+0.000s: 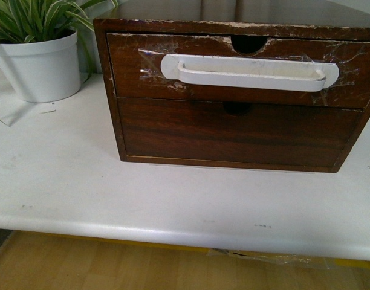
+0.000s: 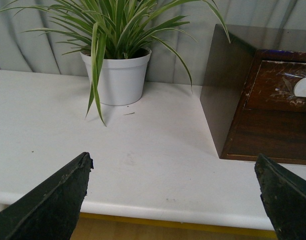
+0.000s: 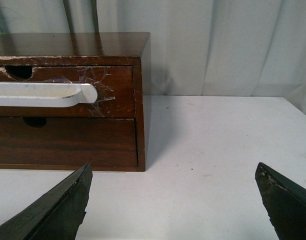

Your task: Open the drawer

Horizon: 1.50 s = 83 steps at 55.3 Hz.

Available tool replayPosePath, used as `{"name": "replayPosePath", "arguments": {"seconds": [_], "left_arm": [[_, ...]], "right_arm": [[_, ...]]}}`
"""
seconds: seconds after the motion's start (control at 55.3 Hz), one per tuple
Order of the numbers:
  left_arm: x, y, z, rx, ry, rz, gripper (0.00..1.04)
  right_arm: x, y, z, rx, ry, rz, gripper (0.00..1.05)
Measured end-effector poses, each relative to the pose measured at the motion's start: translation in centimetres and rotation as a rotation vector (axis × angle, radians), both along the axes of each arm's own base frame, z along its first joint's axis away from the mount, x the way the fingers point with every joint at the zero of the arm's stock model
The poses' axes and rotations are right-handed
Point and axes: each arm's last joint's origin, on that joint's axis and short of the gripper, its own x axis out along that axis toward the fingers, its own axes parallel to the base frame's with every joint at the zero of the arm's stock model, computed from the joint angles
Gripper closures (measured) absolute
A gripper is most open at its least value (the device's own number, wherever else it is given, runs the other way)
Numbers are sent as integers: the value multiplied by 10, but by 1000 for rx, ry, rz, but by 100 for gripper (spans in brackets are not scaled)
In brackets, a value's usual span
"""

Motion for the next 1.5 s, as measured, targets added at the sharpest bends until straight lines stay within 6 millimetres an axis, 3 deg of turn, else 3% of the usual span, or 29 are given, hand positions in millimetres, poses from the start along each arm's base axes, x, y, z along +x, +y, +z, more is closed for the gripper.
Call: {"name": "replayPosePath", "arguments": {"seconds": [0.507, 0.579, 0.633, 0.742, 0.868, 1.067, 1.23, 1.502], "left_arm": [[0, 0, 0, 0, 0, 0, 6], [2, 0, -2, -93, 51, 235, 6], [2, 1, -4, -138, 70, 348, 6], [3, 4, 8, -183, 48, 409, 6], [10, 6, 24, -160, 57, 320, 6], [30, 9, 39, 45, 141, 113, 6], [60, 12, 60, 324, 214, -172, 6], [100, 1, 91, 593, 258, -476, 6]], "right_arm": [[0, 0, 0, 0, 0, 0, 9], [0, 0, 0, 0, 0, 1, 9], [1, 0, 0, 8, 20, 106, 9], [5, -3, 7, 3, 80, 340, 9], [11, -2, 24, -55, 91, 445, 9], [27, 7, 50, -192, 107, 536, 9], [51, 14, 74, -344, 136, 625, 9], [78, 14, 102, -512, 168, 743, 9]]}}
